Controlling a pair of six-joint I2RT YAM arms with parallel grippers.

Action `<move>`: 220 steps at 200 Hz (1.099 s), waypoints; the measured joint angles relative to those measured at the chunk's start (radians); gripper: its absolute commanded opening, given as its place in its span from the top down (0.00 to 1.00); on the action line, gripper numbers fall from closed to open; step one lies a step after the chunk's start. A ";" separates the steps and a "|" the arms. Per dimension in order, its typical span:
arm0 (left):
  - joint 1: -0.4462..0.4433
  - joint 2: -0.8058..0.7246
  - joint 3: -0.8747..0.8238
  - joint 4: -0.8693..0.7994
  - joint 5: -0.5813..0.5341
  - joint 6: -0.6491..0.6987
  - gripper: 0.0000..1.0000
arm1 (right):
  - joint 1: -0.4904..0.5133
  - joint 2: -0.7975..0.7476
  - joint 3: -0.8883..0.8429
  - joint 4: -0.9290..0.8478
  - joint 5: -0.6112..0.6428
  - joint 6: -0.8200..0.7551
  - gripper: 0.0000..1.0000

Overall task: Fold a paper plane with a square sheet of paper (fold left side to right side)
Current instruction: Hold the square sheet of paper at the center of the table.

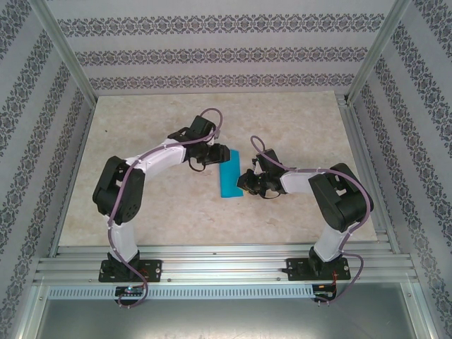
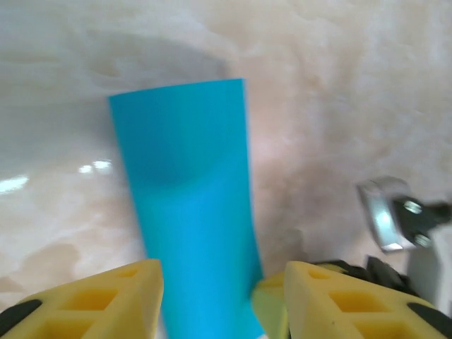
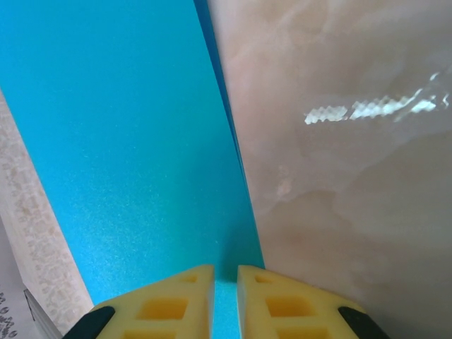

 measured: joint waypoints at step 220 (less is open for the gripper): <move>-0.006 0.148 -0.089 0.146 0.155 0.006 0.59 | 0.000 0.011 0.021 -0.028 -0.005 -0.015 0.83</move>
